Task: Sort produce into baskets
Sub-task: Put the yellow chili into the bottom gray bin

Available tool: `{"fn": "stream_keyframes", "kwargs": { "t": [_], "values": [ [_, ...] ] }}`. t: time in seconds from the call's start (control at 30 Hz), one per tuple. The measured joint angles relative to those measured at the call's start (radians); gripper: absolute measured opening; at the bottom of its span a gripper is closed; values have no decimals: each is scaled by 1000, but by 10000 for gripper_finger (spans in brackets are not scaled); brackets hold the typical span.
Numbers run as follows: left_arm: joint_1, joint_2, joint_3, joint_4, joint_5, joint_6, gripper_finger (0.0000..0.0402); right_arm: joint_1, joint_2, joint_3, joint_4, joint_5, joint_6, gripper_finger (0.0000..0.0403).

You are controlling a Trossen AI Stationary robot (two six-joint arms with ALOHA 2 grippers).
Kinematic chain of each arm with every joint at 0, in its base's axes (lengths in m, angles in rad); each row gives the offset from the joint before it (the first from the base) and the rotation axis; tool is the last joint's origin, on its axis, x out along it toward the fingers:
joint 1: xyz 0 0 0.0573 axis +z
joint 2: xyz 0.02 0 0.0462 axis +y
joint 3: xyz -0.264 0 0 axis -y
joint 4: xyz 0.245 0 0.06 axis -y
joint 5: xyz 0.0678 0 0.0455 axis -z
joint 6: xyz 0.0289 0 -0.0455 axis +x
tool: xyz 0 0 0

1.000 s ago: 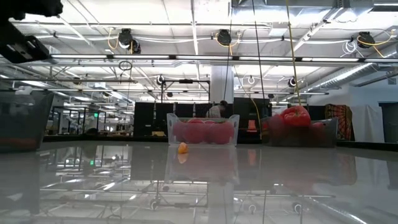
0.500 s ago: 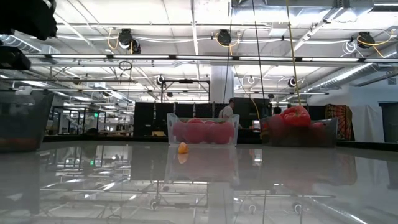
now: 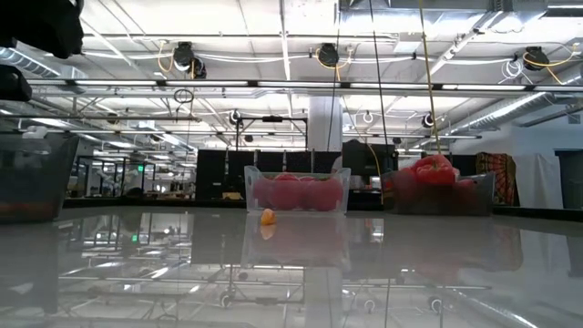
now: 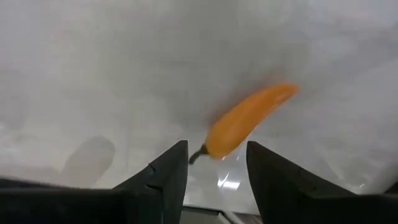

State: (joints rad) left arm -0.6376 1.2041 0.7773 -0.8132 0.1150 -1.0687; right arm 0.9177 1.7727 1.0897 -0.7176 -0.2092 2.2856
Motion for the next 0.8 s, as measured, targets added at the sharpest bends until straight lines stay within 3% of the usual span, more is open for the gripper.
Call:
{"fn": "stream_keyframes", "kwargs": {
  "t": [0.23, 0.63, 0.8],
  "values": [
    [0, 0, 0, 21, -17, -24, 183, 7, 32, -3, 37, -4, -5, 146],
    [0, 0, 0, 32, -30, -16, 183, 4, 39, -2, -10, -31, -26, 12],
    [0, 0, 0, 34, -30, 7, 183, -5, 17, -5, -18, -40, -37, 8]
  ]
}}
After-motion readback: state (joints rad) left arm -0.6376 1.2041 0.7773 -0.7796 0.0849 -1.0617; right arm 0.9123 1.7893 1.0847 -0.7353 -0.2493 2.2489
